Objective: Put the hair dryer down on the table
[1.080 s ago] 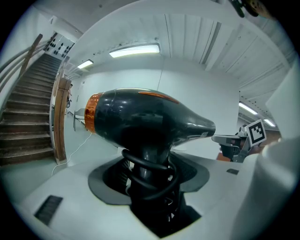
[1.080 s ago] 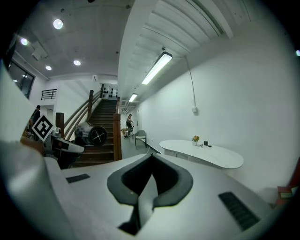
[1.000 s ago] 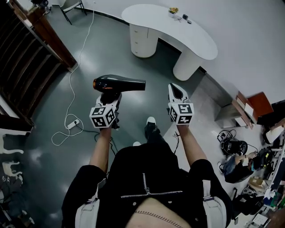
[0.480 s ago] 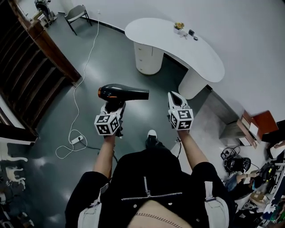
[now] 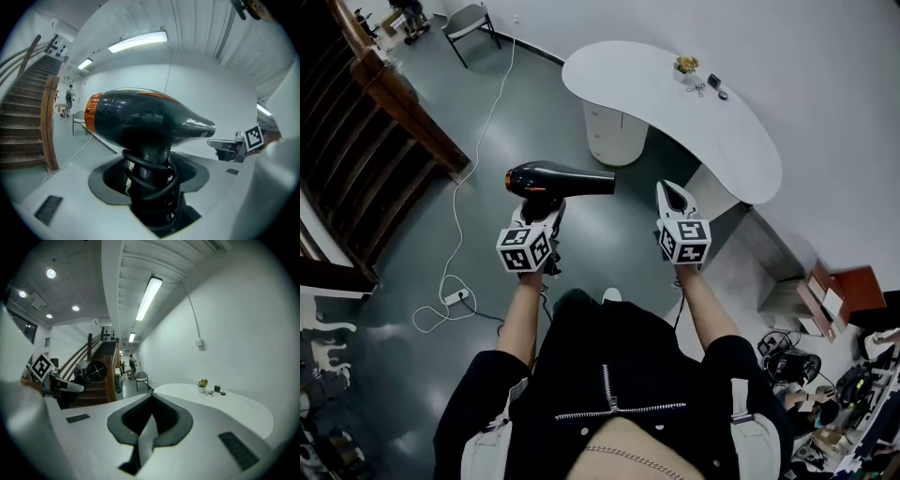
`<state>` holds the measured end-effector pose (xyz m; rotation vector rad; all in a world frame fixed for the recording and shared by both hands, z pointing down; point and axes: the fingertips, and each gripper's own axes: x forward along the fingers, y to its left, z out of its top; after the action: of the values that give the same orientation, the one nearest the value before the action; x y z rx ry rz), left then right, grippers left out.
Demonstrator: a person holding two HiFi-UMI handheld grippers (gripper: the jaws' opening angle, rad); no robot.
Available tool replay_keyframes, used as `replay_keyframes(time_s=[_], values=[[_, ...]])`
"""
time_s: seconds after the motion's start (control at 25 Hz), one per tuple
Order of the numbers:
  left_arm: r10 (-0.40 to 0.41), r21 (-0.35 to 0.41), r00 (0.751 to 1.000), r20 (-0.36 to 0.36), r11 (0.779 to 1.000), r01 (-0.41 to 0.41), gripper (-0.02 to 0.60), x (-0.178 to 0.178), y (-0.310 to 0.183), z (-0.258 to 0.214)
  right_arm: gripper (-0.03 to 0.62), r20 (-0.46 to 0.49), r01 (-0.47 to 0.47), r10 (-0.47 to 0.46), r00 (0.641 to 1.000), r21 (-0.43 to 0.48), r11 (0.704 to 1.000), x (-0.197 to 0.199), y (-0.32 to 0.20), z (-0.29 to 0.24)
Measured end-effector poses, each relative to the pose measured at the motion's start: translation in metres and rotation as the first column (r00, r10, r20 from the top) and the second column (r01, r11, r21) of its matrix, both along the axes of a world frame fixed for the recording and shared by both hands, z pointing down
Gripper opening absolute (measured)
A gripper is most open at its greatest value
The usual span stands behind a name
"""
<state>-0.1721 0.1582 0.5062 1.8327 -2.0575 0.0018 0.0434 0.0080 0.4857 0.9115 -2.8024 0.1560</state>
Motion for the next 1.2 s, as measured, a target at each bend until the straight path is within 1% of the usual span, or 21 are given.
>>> replay_keyframes(time_s=[0.2, 0.36, 0.48, 0.64, 0.8, 0.96, 1.2], values=[[0.014, -0.023, 1.0, -0.01, 1.0, -0.014, 0.268, -0.002, -0.035, 0.009, 0.005, 0.003, -0.016, 0.016, 1.0, -0.021, 1.0, 0.001, -0.03, 0.008], [0.024, -0.036, 0.999, -0.023, 0.999, -0.025, 0.268, -0.008, -0.066, 0.018, 0.005, -0.001, -0.047, 0.047, 0.999, -0.045, 0.998, 0.005, -0.058, 0.017], [0.036, -0.04, 0.999, -0.039, 0.998, -0.038, 0.268, -0.017, -0.093, 0.024, 0.005, -0.009, -0.062, 0.062, 0.998, -0.051, 0.997, 0.001, -0.079, 0.022], [0.077, -0.054, 0.996, -0.043, 0.995, -0.079, 0.268, -0.034, -0.14, 0.033, 0.005, -0.015, -0.101, 0.1, 0.995, -0.052, 0.994, -0.009, -0.113, 0.027], [0.125, -0.047, 0.991, -0.048, 0.991, -0.127, 0.268, -0.055, -0.194, 0.036, 0.005, -0.031, -0.134, 0.133, 0.991, -0.051, 0.99, -0.029, -0.157, 0.031], [0.185, -0.069, 0.981, -0.058, 0.98, -0.189, 0.268, -0.08, -0.253, 0.041, 0.005, -0.034, -0.191, 0.189, 0.981, -0.069, 0.979, -0.052, -0.203, 0.032], [0.253, -0.056, 0.966, -0.051, 0.965, -0.255, 0.268, -0.126, -0.335, 0.03, 0.005, -0.029, -0.248, 0.247, 0.969, -0.045, 0.968, -0.091, -0.267, 0.016]])
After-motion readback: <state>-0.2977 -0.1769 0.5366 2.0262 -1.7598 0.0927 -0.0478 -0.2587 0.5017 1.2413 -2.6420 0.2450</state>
